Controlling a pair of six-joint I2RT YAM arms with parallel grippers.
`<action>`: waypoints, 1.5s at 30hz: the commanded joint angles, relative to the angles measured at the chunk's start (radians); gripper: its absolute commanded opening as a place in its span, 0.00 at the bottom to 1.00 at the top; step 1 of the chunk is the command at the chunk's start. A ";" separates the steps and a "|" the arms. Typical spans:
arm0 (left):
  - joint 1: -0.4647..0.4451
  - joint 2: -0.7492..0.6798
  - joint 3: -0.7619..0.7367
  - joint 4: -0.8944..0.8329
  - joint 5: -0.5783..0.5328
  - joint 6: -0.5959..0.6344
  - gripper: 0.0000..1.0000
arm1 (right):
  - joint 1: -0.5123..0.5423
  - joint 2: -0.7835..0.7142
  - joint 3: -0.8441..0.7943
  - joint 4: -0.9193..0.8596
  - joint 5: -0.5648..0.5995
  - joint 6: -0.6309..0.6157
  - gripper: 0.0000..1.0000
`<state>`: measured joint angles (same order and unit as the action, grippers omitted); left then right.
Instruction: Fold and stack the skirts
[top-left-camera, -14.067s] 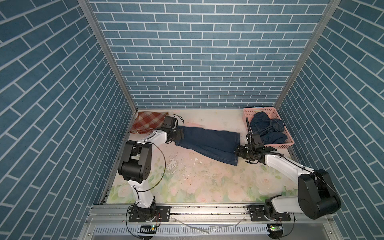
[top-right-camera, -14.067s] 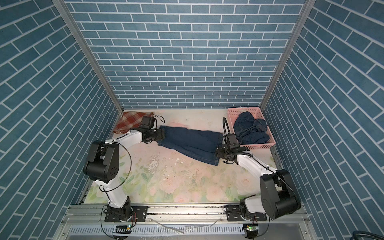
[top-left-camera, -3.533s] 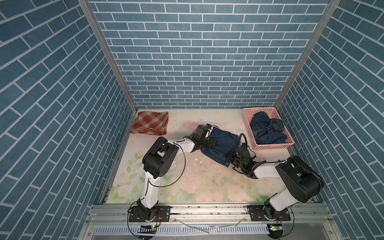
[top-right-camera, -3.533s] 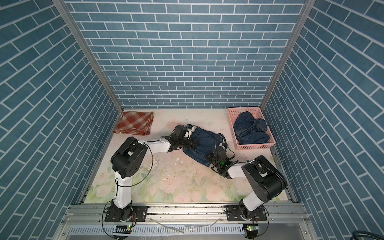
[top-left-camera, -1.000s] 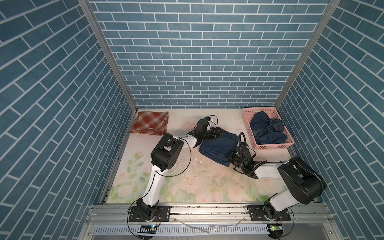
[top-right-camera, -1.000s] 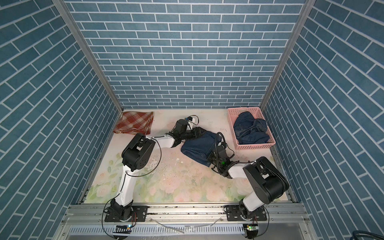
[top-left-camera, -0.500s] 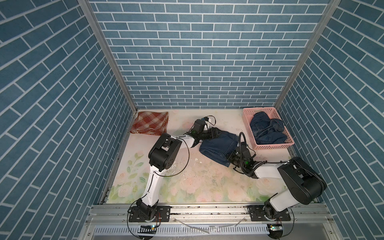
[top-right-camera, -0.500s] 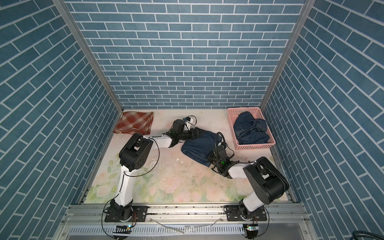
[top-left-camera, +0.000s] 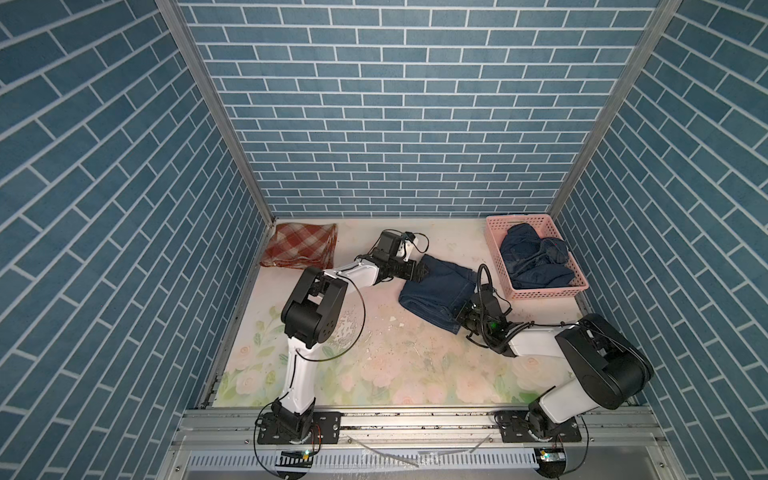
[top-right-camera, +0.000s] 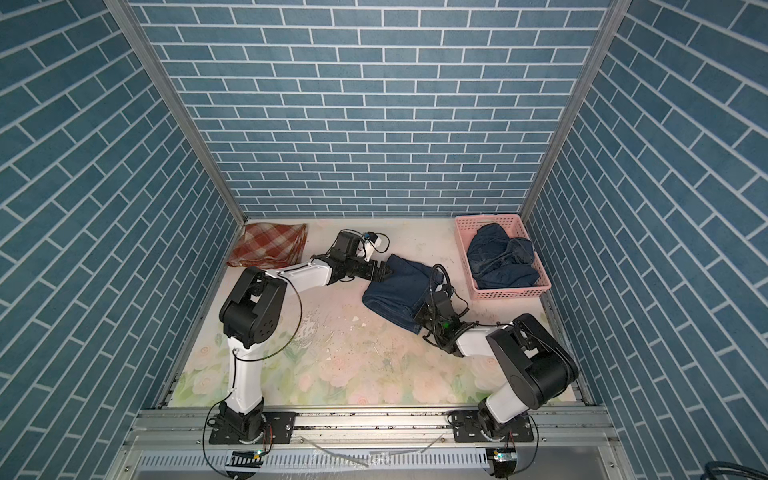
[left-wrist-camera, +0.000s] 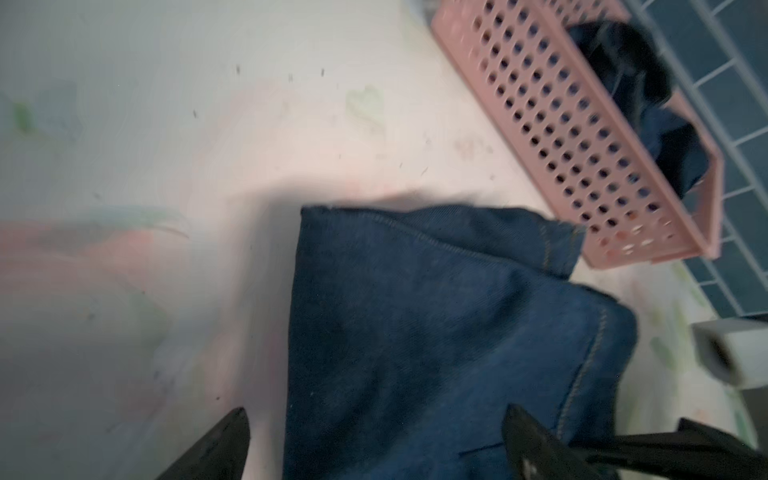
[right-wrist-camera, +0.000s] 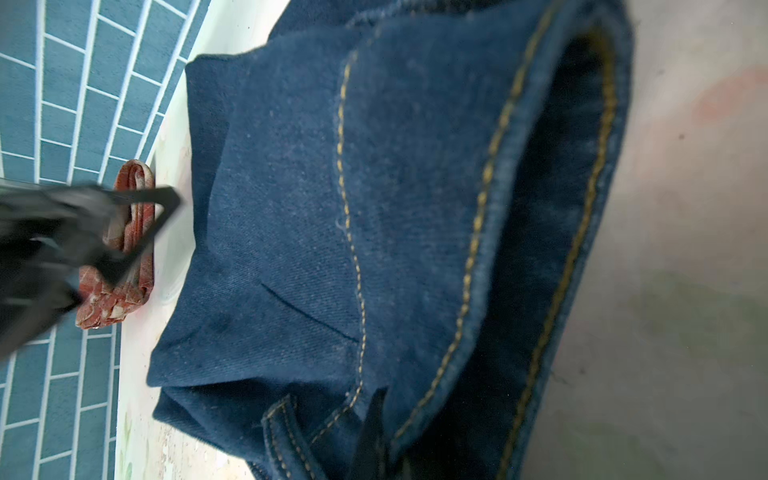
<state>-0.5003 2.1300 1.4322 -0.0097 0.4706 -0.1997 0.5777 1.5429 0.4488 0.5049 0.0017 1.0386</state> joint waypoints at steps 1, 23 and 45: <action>0.000 0.049 0.039 -0.095 -0.012 0.074 0.95 | -0.002 -0.009 0.005 -0.103 0.009 -0.034 0.00; -0.055 0.222 0.194 -0.072 0.181 -0.093 0.51 | -0.002 -0.005 0.022 -0.108 0.002 -0.059 0.00; 0.023 -0.201 -0.387 0.341 -0.157 -0.398 0.00 | -0.004 -0.290 0.241 -0.526 -0.017 -0.447 0.74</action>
<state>-0.4824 1.9816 1.1206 0.2447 0.4278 -0.5430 0.5770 1.2545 0.6132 0.0887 0.0132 0.7025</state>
